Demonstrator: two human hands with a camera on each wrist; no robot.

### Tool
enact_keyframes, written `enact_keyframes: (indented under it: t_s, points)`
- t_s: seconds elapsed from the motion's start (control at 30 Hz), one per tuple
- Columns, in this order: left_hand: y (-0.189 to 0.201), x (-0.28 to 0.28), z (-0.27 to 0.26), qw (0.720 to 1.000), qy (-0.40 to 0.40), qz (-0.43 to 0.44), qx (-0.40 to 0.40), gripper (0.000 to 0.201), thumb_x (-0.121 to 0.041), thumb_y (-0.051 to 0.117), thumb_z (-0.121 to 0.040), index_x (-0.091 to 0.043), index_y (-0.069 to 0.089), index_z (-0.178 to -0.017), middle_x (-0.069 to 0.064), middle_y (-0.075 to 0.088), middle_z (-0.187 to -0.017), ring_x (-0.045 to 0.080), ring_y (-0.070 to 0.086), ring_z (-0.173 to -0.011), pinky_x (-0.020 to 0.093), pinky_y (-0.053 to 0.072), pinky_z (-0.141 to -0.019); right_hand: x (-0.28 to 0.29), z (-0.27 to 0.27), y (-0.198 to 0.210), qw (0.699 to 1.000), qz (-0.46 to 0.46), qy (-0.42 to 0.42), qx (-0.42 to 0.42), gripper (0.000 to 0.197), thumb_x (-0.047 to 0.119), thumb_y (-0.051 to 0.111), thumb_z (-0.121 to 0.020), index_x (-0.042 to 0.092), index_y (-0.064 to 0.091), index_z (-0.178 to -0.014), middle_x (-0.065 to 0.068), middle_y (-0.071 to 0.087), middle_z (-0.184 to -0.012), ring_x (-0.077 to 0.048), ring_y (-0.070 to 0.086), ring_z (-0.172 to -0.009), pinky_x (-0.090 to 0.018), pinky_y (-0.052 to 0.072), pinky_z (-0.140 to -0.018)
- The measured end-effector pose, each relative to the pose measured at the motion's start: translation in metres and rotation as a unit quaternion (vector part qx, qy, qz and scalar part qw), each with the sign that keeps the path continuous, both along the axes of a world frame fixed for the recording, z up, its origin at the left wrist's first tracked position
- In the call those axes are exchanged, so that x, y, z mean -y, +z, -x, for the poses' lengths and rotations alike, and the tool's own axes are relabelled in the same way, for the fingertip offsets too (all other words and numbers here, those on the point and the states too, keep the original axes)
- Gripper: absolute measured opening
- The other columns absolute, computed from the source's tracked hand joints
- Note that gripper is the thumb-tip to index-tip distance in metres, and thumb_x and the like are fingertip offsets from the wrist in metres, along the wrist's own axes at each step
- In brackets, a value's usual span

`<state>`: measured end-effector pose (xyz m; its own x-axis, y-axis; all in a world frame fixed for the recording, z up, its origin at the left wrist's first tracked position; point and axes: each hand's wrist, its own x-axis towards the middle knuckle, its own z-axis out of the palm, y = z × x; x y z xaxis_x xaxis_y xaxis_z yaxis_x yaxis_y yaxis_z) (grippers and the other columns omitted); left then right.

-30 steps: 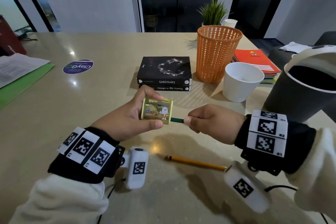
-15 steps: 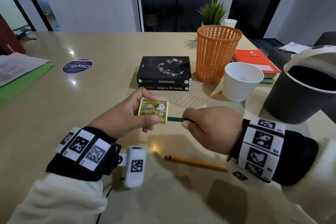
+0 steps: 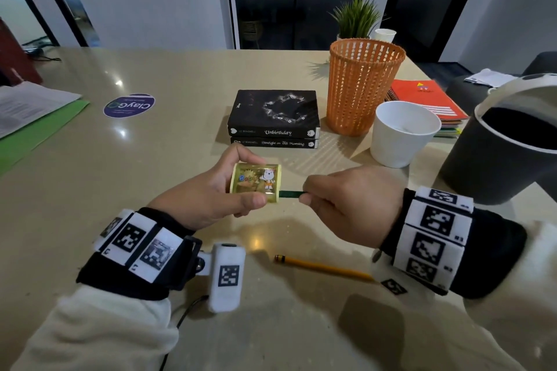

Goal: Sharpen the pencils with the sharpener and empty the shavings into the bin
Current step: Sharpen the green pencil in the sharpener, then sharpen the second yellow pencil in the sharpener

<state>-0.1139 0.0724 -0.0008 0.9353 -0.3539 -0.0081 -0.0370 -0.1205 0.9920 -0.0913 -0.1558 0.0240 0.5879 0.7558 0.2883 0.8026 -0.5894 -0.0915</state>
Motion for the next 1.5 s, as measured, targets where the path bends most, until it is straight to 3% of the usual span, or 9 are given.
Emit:
enact_keyframes:
  t_s: [0.07, 0.2, 0.33, 0.4, 0.53, 0.77, 1.0, 1.3, 1.5]
  points:
    - [0.001, 0.001, 0.0, 1.0, -0.004, -0.017, 0.01, 0.055, -0.053, 0.083, -0.046, -0.047, 0.049, -0.09, -0.018, 0.065, -0.082, 0.004, 0.059, -0.075, 0.019, 0.049, -0.064, 0.001, -0.005, -0.005, 0.999, -0.004, 0.001, -0.046, 0.04, 0.044, 0.028, -0.086, 0.018, 0.056, -0.074, 0.003, 0.049, -0.05, -0.024, 0.043, -0.044, -0.021, 0.018, -0.041]
    - [-0.001, 0.001, 0.001, 1.0, -0.005, -0.018, 0.025, 0.045, -0.032, 0.075, -0.058, -0.045, 0.049, -0.092, -0.018, 0.066, -0.086, 0.004, 0.063, -0.081, 0.017, 0.048, -0.071, -0.002, -0.009, -0.004, 0.991, 0.008, -0.006, -0.132, 0.032, 0.038, 0.037, -0.094, 0.017, 0.055, -0.079, 0.004, 0.049, -0.062, -0.02, 0.045, -0.06, -0.03, 0.036, -0.055]
    - [-0.003, 0.002, 0.003, 0.999, -0.004, -0.012, 0.038, 0.047, -0.021, 0.076, -0.062, -0.041, 0.049, -0.094, -0.017, 0.067, -0.086, 0.005, 0.064, -0.08, 0.017, 0.049, -0.07, 0.001, -0.011, -0.002, 0.966, 0.019, -0.023, -0.257, 0.029, 0.029, 0.042, -0.095, 0.018, 0.052, -0.07, 0.004, 0.049, -0.062, -0.015, 0.048, -0.063, -0.03, 0.041, -0.065]
    - [-0.001, -0.004, 0.003, 0.999, 0.004, -0.008, 0.042, 0.048, -0.027, 0.079, -0.056, -0.044, 0.051, -0.091, -0.017, 0.067, -0.084, 0.003, 0.063, -0.077, 0.016, 0.049, -0.068, 0.005, -0.015, -0.003, 0.955, 0.005, -0.041, -0.293, 0.033, 0.028, 0.043, -0.095, 0.023, 0.051, -0.064, 0.005, 0.048, -0.059, -0.005, 0.046, -0.057, -0.024, 0.039, -0.062]
    - [-0.001, -0.015, 0.001, 0.999, 0.036, 0.008, 0.024, 0.063, -0.053, 0.084, -0.043, -0.039, 0.051, -0.095, -0.013, 0.066, -0.075, 0.002, 0.057, -0.063, 0.015, 0.046, -0.056, 0.015, -0.018, -0.002, 0.965, 0.024, -0.07, -0.25, 0.03, 0.029, 0.04, -0.095, 0.027, 0.051, -0.068, 0.008, 0.047, -0.059, -0.004, 0.044, -0.059, -0.021, 0.035, -0.06]
    - [-0.009, -0.021, -0.006, 0.996, 0.079, 0.047, -0.008, 0.066, -0.056, 0.086, -0.038, -0.034, 0.055, -0.092, -0.005, 0.061, -0.065, 0.008, 0.051, -0.052, 0.018, 0.045, -0.048, 0.025, -0.012, -0.006, 0.975, 0.001, -0.076, -0.209, 0.019, 0.034, 0.038, -0.095, 0.025, 0.048, -0.081, 0.004, 0.053, -0.066, -0.017, 0.05, -0.068, -0.032, 0.041, -0.064]
    - [-0.01, -0.024, -0.004, 0.993, 0.104, 0.048, -0.011, 0.08, -0.058, 0.086, -0.032, -0.027, 0.05, -0.097, -0.006, 0.062, -0.062, 0.006, 0.05, -0.051, 0.017, 0.044, -0.048, 0.033, -0.014, -0.011, 0.976, 0.011, -0.11, -0.19, 0.018, 0.03, 0.037, -0.096, 0.026, 0.053, -0.103, 0.004, 0.06, -0.079, -0.018, 0.055, -0.076, -0.032, 0.046, -0.068]
    - [-0.017, -0.018, -0.005, 0.995, 0.101, 0.018, -0.012, 0.077, -0.063, 0.083, -0.035, -0.029, 0.051, -0.097, -0.007, 0.062, -0.061, 0.007, 0.05, -0.054, 0.018, 0.044, -0.05, 0.042, -0.035, -0.019, 0.961, 0.171, -0.168, -0.135, 0.022, 0.034, 0.048, -0.091, 0.025, 0.064, -0.103, 0.006, 0.056, -0.105, -0.014, 0.047, -0.101, -0.028, 0.044, -0.085]
    - [-0.017, -0.017, -0.002, 0.995, 0.097, 0.013, -0.014, 0.076, -0.056, 0.083, -0.039, -0.025, 0.05, -0.099, -0.006, 0.061, -0.059, 0.008, 0.049, -0.053, 0.018, 0.044, -0.05, 0.028, -0.043, -0.025, 0.924, 0.283, -0.195, -0.166, 0.024, 0.033, 0.048, -0.091, 0.024, 0.066, -0.106, 0.001, 0.062, -0.102, -0.019, 0.055, -0.095, -0.027, 0.046, -0.074]
